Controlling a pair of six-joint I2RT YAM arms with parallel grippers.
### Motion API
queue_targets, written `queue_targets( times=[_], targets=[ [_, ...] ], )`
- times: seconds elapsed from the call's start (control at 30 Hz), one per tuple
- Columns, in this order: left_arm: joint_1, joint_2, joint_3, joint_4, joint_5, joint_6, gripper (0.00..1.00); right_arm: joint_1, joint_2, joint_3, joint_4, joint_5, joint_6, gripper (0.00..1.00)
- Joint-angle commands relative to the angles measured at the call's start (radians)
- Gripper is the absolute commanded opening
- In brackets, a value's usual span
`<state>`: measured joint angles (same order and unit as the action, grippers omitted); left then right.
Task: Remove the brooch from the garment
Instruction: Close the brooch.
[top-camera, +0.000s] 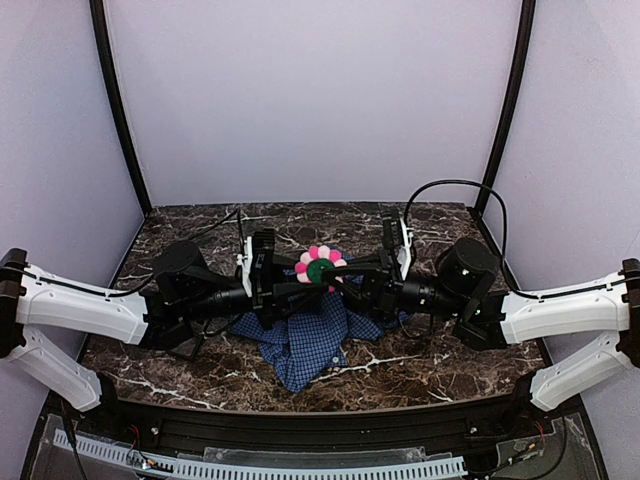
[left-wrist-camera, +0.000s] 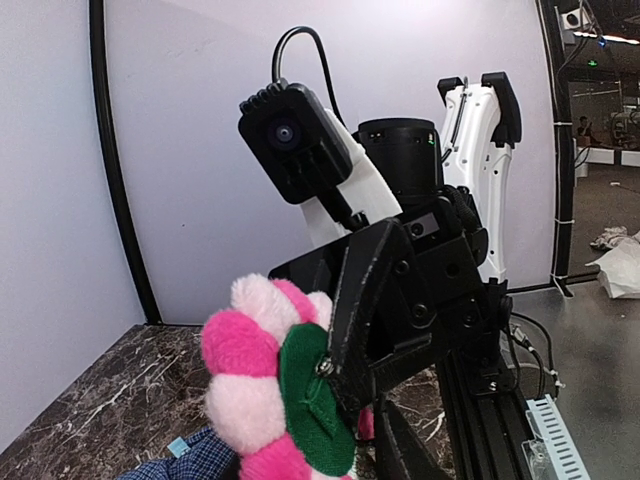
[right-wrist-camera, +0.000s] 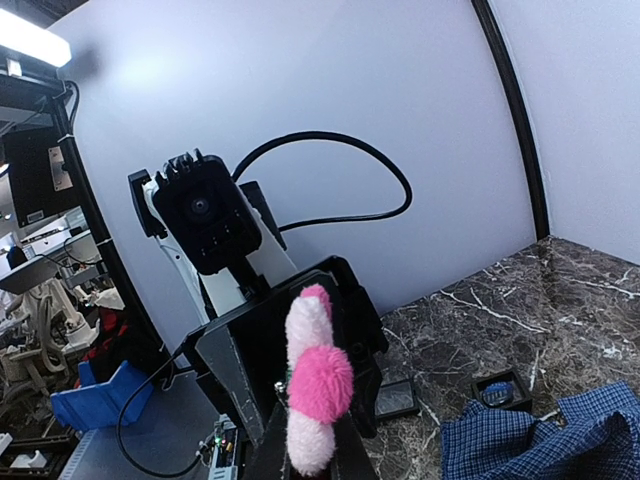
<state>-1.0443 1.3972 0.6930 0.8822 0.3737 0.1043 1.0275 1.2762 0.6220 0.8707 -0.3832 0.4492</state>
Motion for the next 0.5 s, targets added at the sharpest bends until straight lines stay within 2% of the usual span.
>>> queue_targets(
  times=[0.0, 0.47],
  targets=[
    [0.0, -0.005, 0.016, -0.002, 0.004, 0.007, 0.24, 0.005, -0.006, -0.003, 0.008, 0.007, 0.004, 0.0],
    [0.0, -0.006, 0.043, -0.073, 0.155, -0.013, 0.03, 0.005, -0.031, 0.009, -0.058, -0.096, -0.039, 0.0]
  ],
)
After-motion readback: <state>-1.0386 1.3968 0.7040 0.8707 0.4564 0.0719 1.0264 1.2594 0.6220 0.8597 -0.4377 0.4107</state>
